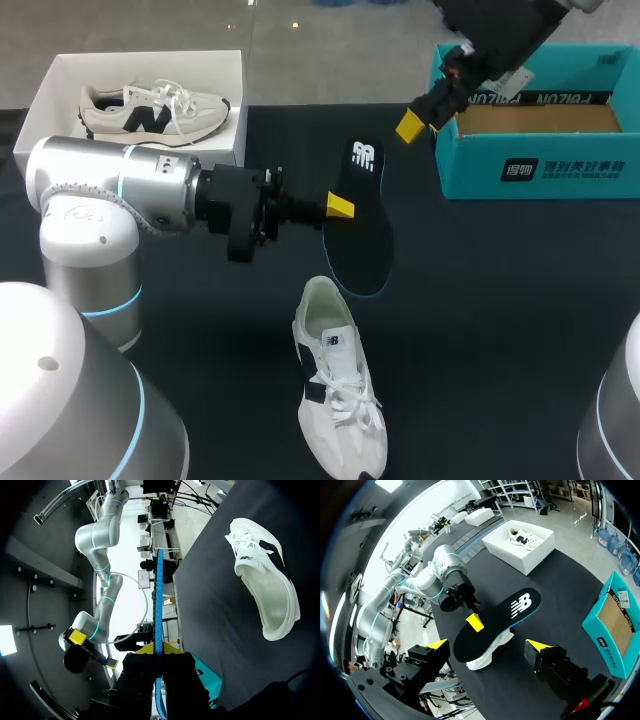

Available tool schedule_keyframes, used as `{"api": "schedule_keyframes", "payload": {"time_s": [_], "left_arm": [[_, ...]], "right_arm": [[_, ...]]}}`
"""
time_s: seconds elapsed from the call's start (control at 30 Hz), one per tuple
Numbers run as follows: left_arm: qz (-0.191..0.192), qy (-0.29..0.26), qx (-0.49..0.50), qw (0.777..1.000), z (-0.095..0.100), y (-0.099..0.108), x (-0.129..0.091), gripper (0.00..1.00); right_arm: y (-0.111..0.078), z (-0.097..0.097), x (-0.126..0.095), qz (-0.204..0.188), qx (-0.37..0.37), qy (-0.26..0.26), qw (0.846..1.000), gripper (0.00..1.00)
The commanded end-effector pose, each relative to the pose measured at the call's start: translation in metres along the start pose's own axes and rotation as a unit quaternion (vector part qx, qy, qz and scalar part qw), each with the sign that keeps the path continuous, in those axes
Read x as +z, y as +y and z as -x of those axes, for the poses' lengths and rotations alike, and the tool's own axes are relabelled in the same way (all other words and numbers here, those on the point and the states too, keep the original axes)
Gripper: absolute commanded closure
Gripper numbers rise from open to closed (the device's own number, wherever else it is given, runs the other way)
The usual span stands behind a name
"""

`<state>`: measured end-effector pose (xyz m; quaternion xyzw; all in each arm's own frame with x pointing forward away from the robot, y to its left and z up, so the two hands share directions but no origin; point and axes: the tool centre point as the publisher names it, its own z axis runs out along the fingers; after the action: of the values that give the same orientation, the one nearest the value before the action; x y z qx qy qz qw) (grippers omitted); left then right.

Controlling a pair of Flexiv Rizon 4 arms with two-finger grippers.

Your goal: Take the shoe out of the shoebox, open the shoe tongue, remove and reinsert the insole, then place the shoe into the shoebox

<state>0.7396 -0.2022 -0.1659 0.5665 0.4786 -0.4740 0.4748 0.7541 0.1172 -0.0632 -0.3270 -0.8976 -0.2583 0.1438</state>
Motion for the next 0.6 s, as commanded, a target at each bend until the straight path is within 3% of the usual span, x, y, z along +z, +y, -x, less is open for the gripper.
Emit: {"api": "schedule_keyframes", "payload": {"time_s": [0.03,0.37,0.6], "left_arm": [[0.001,0.001,0.001,1.0,0.0,0.0,0.001,1.0],[0.001,0.001,0.001,1.0,0.0,0.0,0.001,1.0],[0.001,0.001,0.001,1.0,0.0,0.0,0.001,1.0]], "right_arm": [[0.002,0.0,0.001,-0.004,0.001,-0.001,1.0,0.0],[0.002,0.0,0.001,-0.004,0.001,-0.001,1.0,0.0],[-0.004,-0.01,0.002,-0.041,-0.027,-0.028,0.998,0.0]]}}
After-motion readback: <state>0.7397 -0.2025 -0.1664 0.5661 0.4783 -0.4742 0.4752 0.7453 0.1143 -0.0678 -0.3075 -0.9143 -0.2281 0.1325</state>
